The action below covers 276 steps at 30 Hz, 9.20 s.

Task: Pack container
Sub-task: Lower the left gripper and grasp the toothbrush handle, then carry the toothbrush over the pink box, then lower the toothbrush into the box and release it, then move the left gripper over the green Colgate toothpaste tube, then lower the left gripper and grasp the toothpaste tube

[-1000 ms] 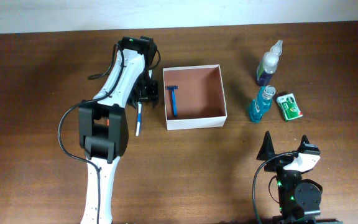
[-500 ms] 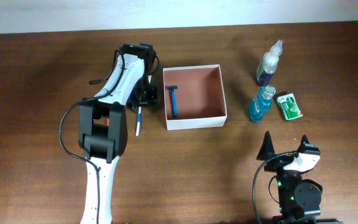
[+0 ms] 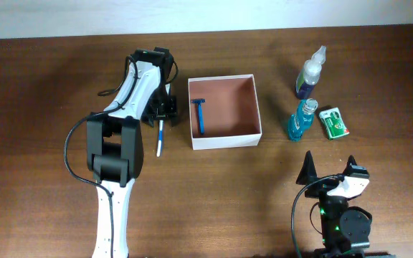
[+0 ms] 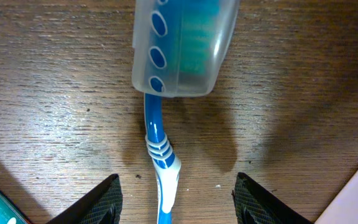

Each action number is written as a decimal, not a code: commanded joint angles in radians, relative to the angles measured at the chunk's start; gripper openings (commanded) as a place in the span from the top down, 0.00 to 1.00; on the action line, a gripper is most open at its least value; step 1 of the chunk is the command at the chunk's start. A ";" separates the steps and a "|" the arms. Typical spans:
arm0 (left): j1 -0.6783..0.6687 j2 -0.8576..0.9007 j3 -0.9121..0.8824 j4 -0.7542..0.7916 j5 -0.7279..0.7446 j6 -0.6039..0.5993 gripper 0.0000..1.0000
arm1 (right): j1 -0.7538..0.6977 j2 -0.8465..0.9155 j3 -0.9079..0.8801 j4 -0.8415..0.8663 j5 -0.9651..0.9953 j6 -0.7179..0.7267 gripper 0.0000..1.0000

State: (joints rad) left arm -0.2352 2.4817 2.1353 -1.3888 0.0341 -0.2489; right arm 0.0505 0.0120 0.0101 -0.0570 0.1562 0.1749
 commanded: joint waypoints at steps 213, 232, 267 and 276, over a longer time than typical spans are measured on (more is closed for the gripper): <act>0.190 -0.029 0.218 -0.299 0.001 -0.054 0.42 | 0.008 -0.008 -0.005 -0.008 0.009 -0.010 0.02; 0.197 -0.029 0.084 -0.232 -0.020 -0.045 0.42 | 0.008 -0.008 -0.005 -0.008 0.009 -0.010 0.02; 0.217 -0.029 -0.068 -0.166 -0.023 -0.049 0.43 | 0.008 -0.008 -0.005 -0.008 0.009 -0.010 0.02; 0.217 -0.029 -0.076 -0.166 -0.024 -0.050 0.43 | 0.008 -0.008 -0.005 -0.008 0.009 -0.010 0.02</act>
State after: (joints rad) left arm -0.0246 2.4737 2.0651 -1.5578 0.0185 -0.2958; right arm 0.0505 0.0120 0.0101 -0.0570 0.1562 0.1757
